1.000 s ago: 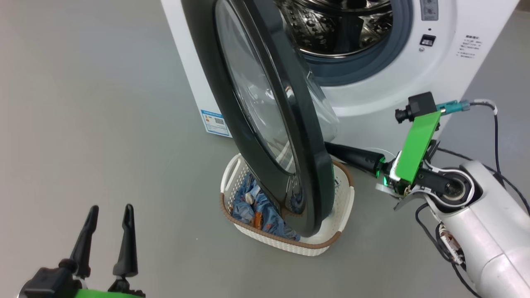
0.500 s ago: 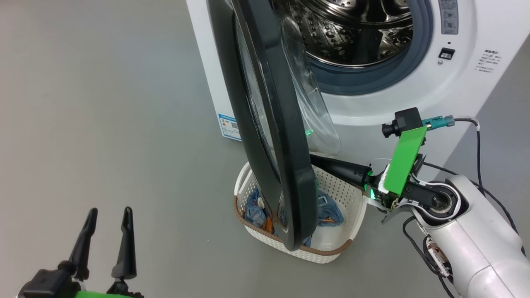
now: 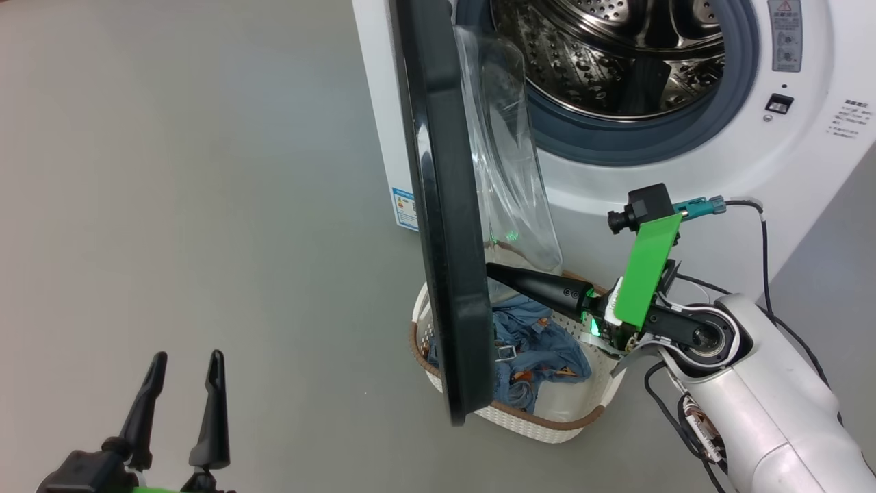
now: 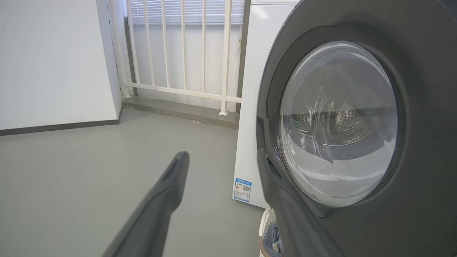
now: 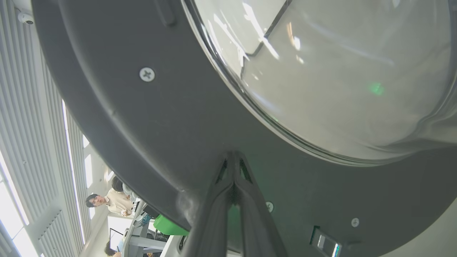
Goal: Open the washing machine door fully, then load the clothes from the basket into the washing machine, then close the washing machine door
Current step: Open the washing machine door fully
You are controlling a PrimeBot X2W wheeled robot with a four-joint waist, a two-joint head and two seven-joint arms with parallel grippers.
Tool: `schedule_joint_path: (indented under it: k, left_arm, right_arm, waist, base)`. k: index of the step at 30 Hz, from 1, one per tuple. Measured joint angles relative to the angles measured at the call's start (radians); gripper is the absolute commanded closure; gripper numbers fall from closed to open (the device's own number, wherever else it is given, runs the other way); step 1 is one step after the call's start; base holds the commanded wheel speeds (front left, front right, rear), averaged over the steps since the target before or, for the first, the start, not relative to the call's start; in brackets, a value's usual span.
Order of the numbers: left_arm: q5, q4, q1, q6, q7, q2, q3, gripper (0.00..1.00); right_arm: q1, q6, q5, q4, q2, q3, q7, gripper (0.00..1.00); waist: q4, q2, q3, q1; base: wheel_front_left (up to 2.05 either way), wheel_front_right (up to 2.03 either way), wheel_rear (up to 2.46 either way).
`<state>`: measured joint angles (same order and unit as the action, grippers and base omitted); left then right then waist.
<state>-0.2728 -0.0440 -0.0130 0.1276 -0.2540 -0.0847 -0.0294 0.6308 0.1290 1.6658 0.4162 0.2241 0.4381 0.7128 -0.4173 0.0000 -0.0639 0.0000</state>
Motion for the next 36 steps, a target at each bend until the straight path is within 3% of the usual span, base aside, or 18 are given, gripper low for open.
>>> schedule_joint_path:
  k: [16,33,34,36]
  left_arm:
    - [0.006,-0.002,-0.002,0.000,0.000,0.001,-0.001,0.00]
    - [0.007,-0.011,-0.003,0.000,0.000,0.000,-0.002,0.00]
    - [0.007,-0.012,-0.004,0.000,0.000,0.000,-0.003,0.00]
    - [0.007,-0.013,-0.004,0.000,0.000,-0.002,-0.004,0.00]
  right_arm:
    - [-0.016,0.000,-0.011,0.009,-0.035,-0.024,0.021,1.00]
    - [-0.040,0.000,-0.038,-0.008,-0.052,-0.046,0.035,1.00]
    - [-0.040,0.000,-0.040,-0.014,-0.053,-0.052,0.034,0.98]
    - [-0.040,0.000,-0.045,-0.021,-0.053,-0.062,0.033,0.70]
  waist:
    - [-0.025,0.0000,0.007,0.0000]
    - [0.021,0.0000,0.028,0.0000]
    - [0.026,0.0000,0.031,0.0000]
    - [0.037,0.0000,0.036,0.0000]
  base:
    - [0.00,0.00,0.00]
    - [0.00,0.00,0.00]
    - [0.00,0.00,0.00]
    - [0.00,0.00,0.00]
